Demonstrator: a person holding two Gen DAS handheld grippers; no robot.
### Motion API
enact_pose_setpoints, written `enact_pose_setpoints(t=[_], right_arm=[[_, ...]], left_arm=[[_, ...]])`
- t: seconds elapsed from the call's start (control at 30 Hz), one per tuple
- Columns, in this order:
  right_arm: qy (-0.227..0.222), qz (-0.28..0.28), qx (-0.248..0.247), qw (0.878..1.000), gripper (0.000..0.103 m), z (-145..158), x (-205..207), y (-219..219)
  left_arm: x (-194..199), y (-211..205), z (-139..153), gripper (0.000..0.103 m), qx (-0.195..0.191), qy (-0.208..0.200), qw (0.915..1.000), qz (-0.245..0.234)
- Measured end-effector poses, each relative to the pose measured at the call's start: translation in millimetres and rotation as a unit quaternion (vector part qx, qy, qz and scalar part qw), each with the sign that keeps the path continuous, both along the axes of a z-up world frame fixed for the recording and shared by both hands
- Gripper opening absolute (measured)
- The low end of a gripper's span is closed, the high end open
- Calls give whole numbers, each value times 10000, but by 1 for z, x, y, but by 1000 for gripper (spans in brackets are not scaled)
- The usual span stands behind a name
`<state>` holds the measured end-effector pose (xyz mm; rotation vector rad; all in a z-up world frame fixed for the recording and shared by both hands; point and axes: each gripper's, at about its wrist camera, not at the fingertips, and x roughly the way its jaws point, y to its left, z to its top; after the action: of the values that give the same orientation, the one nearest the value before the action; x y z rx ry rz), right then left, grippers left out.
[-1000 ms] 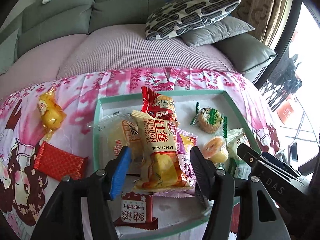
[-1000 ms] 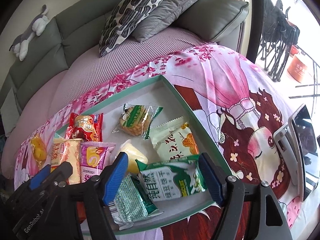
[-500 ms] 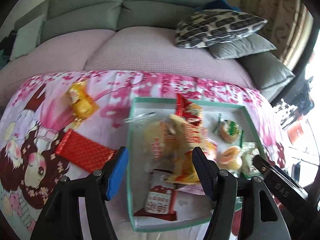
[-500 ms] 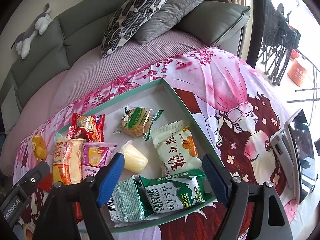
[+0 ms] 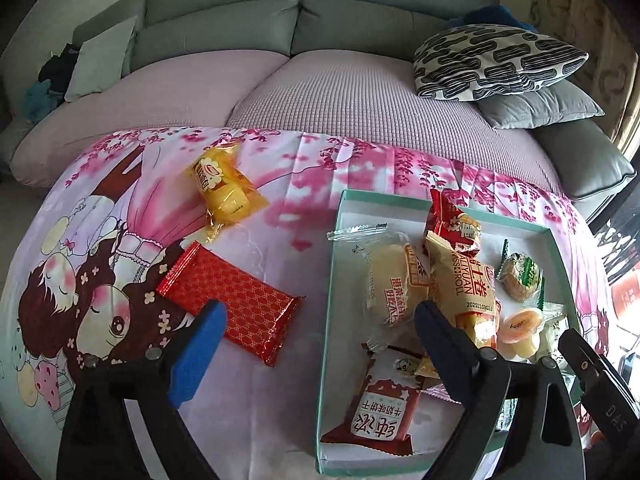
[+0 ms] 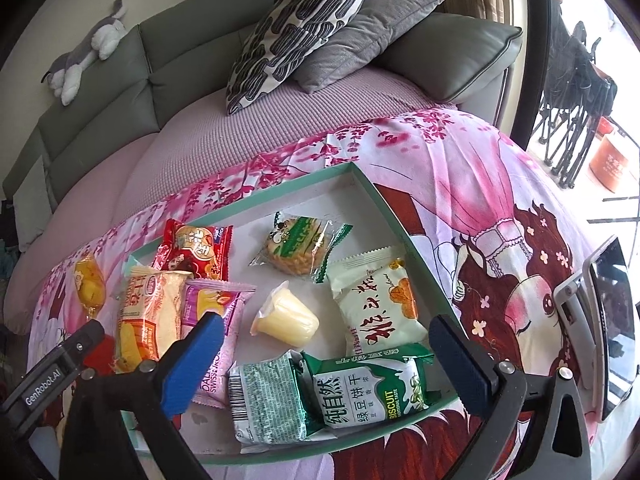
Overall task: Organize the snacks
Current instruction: 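Move both open tools off the tray toward the yellow bag and red bar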
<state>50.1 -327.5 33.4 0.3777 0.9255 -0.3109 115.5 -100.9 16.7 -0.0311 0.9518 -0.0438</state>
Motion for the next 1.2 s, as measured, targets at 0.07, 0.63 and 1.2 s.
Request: enact_pose_setpoints(t=[0.07, 0.63, 1.2], right_arm=[[-15, 23, 0, 10000, 103, 1, 0, 2], [-308, 885, -61, 9956, 103, 22, 16, 73], [-225, 1410, -77, 9897, 103, 18, 28, 135]], left_arm=[[0, 1, 0, 95, 8, -8, 10000, 45], [2, 51, 3, 95, 62, 36, 9975, 703], [3, 107, 19, 95, -58, 16, 9940, 1093]])
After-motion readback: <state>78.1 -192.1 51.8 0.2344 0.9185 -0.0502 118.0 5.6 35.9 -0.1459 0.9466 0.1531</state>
